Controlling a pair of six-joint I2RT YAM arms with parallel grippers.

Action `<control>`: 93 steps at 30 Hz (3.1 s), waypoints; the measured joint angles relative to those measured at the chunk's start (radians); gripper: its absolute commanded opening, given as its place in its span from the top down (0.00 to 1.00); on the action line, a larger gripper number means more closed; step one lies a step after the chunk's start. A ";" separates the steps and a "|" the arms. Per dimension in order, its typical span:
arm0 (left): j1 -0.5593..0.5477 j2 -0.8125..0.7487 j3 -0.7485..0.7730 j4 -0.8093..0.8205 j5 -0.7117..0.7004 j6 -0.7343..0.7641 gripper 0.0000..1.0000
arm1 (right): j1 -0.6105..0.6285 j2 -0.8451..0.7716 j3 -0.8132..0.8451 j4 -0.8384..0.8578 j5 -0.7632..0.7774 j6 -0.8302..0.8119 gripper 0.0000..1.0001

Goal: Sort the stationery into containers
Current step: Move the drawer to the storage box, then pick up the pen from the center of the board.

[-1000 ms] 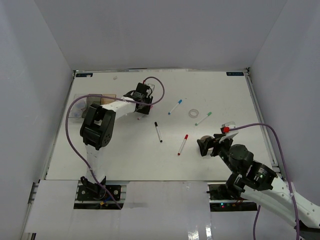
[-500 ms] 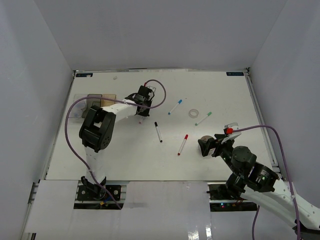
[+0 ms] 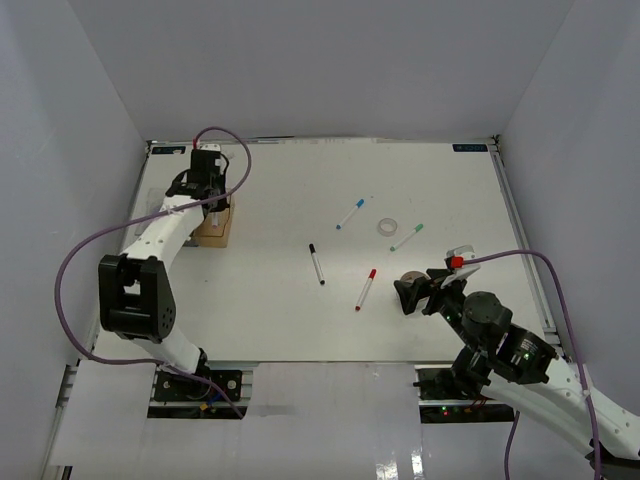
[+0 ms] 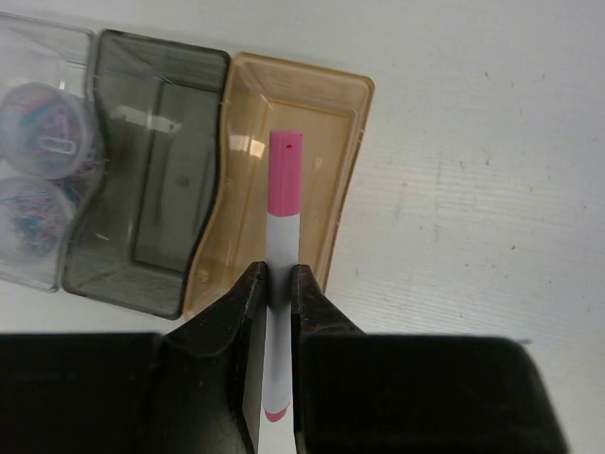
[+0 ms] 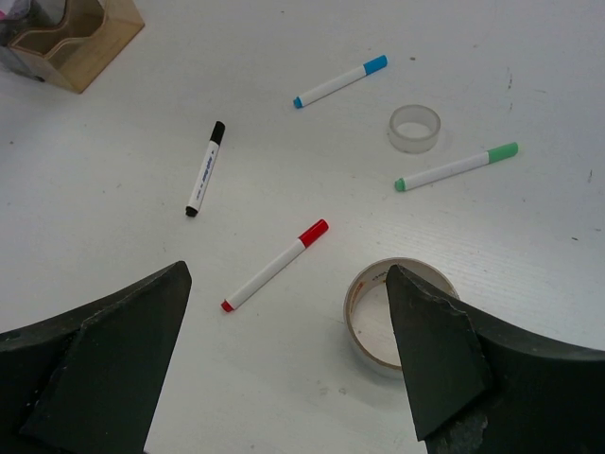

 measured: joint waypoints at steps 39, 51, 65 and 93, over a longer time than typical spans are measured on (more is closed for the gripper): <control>0.240 0.177 -0.079 0.246 -0.027 0.097 0.52 | 0.000 0.041 -0.001 0.001 -0.044 -0.003 0.10; 0.237 0.012 -0.099 0.196 0.111 0.019 0.02 | 0.000 0.046 -0.002 0.002 -0.050 -0.005 0.10; -0.250 -0.364 -0.235 0.136 0.228 -0.442 0.04 | 0.000 -0.011 -0.005 0.004 -0.035 -0.002 0.10; -0.682 0.250 -0.068 0.004 -0.207 -0.803 0.47 | 0.001 -0.052 -0.016 0.004 -0.057 -0.002 0.10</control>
